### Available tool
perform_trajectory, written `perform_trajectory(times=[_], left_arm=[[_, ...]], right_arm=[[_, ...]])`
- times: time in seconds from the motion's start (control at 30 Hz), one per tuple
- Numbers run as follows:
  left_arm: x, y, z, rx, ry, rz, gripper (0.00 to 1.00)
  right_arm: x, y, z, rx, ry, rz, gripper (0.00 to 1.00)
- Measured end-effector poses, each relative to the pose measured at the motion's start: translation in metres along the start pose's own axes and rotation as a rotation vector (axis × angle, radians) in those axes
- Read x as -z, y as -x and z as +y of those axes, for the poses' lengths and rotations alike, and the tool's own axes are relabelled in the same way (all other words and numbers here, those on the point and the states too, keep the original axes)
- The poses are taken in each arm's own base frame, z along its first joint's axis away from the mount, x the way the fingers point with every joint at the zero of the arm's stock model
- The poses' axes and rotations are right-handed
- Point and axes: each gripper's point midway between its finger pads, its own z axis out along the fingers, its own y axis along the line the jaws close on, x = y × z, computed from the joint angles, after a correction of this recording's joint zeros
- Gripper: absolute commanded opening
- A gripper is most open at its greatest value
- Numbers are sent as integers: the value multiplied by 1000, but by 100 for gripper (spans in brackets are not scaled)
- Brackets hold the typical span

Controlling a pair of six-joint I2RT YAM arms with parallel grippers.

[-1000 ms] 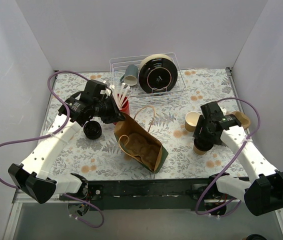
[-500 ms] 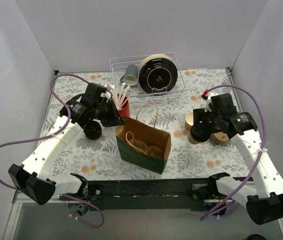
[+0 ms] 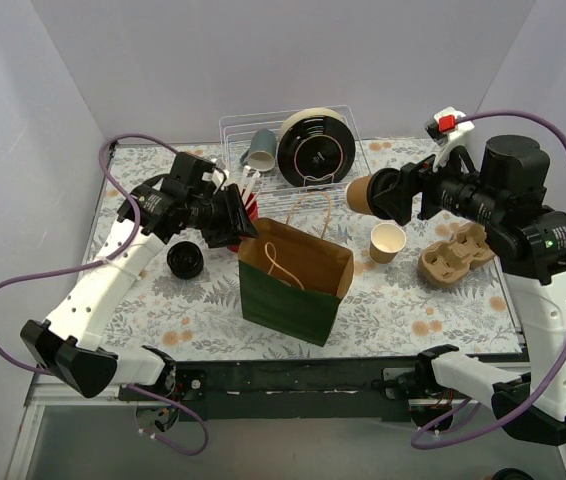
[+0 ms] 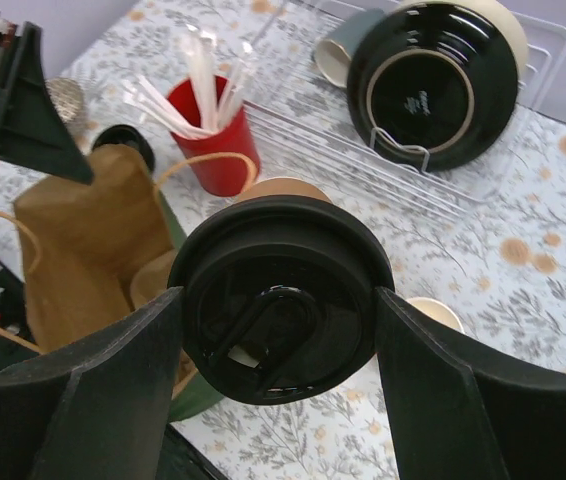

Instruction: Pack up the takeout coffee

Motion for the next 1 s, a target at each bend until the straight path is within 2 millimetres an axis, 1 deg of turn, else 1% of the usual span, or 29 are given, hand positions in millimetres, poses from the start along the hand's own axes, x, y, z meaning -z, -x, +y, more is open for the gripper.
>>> perform_trajectory(times=[0.07,0.1,0.17,0.27,0.37,0.57,0.67,0.77,0.83,0.87,0.9,0.97,1.0], left_arm=[[6,5,-7,-12,-14,-13,58],[9,7,-9,-16,-20,-18,62],[14,7,-11,-31,-23,-21,65],[16,5,-8,-52,-13,-10,64],[16,1,-3,-69,4,8,61],[17,-7,3,-93,23,46,66],[18,-10,4,-103,22,62,65],[18,-13,3,-106,14,74,60],[17,-14,3,-106,9,80,46],[16,-15,4,-103,10,84,38],[15,-16,5,-102,11,88,28],[12,-18,7,-97,16,97,19],[11,-19,8,-96,16,100,14]], right_arm=[[-2,8,10,-7,59,-31,43],[-3,11,14,-10,82,-42,43],[-3,18,23,-23,133,-66,42],[0,26,37,-33,205,-111,41],[5,26,50,-51,270,-133,41],[13,32,71,-64,370,-163,39],[12,35,81,-65,419,-164,38],[6,35,99,-62,484,-139,39],[1,33,113,-53,521,-116,38],[-2,31,126,-45,554,-97,38],[-4,29,133,-39,570,-85,38],[-9,24,152,-19,602,-51,37],[-11,22,157,-9,604,-39,37]])
